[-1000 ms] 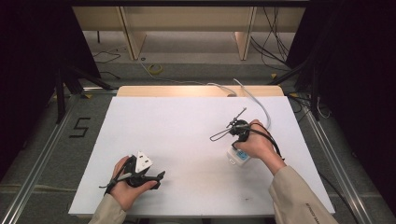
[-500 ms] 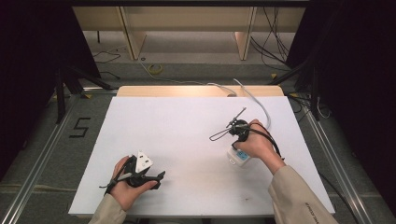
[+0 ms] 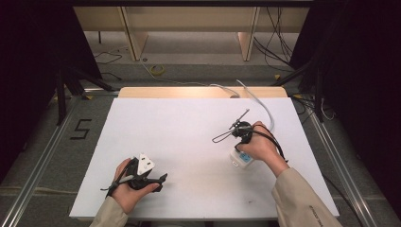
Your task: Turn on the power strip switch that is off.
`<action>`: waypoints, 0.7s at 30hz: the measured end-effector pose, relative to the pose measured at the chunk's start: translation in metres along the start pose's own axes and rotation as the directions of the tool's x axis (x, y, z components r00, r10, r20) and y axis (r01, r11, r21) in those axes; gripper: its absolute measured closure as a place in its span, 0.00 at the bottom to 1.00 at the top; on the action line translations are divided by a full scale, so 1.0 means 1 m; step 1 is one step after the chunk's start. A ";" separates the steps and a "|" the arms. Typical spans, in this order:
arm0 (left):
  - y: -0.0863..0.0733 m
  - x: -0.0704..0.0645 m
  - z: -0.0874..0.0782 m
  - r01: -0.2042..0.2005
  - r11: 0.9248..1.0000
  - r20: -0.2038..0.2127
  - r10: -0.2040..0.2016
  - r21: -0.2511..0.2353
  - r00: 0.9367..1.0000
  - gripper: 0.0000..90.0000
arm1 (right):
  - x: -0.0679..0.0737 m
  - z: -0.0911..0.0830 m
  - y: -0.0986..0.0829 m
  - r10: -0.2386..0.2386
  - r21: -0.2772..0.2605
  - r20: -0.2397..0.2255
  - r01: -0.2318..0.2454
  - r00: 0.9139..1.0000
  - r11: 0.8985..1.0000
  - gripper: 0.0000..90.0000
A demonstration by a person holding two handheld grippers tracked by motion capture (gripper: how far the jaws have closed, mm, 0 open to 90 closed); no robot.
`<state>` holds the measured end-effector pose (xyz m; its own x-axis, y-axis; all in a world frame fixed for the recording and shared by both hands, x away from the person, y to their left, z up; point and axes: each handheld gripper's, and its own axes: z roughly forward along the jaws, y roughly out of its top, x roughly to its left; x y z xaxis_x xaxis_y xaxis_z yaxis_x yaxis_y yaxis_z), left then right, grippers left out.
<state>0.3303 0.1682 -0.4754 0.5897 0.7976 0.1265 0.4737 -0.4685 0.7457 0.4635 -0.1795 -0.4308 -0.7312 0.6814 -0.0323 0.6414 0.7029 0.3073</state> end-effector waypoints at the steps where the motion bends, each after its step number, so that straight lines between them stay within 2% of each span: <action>1: 0.000 0.000 0.000 0.000 1.000 0.000 0.000 0.000 1.000 0.21 | 0.000 0.000 0.000 -0.004 -0.001 -0.001 0.004 1.000 1.000 1.00; 17: 0.000 0.001 0.000 0.006 1.000 -0.002 -0.006 0.002 1.000 0.21 | -0.001 -0.002 -0.005 0.021 -0.038 -0.006 -0.021 1.000 0.999 1.00; 21: 0.000 0.001 0.000 0.006 1.000 -0.001 -0.006 0.004 1.000 0.21 | 0.001 -0.002 -0.005 0.007 -0.056 -0.012 -0.007 1.000 0.998 1.00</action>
<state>0.3307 0.1690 -0.4756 0.5865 0.8007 0.1223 0.4799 -0.4652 0.7439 0.4592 -0.1827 -0.4302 -0.7297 0.6835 -0.0190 0.6326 0.6854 0.3606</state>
